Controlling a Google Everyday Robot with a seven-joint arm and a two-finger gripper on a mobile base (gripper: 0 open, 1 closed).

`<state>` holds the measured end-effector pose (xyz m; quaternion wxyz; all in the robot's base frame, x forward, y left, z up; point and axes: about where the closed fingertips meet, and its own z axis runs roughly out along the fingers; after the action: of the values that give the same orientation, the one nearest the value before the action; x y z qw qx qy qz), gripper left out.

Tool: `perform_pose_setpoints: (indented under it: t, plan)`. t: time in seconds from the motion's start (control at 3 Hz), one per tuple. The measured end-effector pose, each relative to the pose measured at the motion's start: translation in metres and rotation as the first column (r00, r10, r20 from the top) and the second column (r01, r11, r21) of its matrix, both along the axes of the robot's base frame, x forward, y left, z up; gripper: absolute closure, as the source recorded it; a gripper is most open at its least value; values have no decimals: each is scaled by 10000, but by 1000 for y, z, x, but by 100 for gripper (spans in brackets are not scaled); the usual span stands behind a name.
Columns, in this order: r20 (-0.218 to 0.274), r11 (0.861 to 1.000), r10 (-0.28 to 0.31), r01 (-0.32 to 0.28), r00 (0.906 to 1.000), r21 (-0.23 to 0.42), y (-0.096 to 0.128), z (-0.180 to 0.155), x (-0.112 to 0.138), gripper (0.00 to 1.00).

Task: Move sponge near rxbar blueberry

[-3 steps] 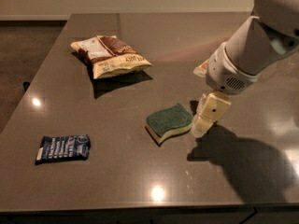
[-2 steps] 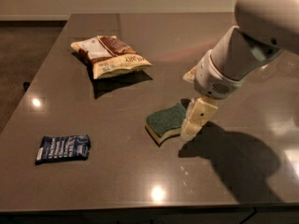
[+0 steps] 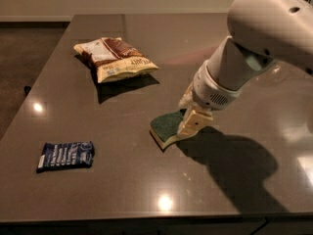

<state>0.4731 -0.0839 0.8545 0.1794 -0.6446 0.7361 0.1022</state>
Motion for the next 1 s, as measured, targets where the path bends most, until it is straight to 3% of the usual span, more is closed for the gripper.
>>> perform_pose_setpoints:
  t: [0.33,0.67,1.0]
  plan:
    - [65,9993,378,-378,9993,7,16,12,-5,88]
    - [366,9932,1016,-1035,9942,542,46,42,-13,100]
    - [409,9754,1872,-1906,9815,1103,84,56,-28,100]
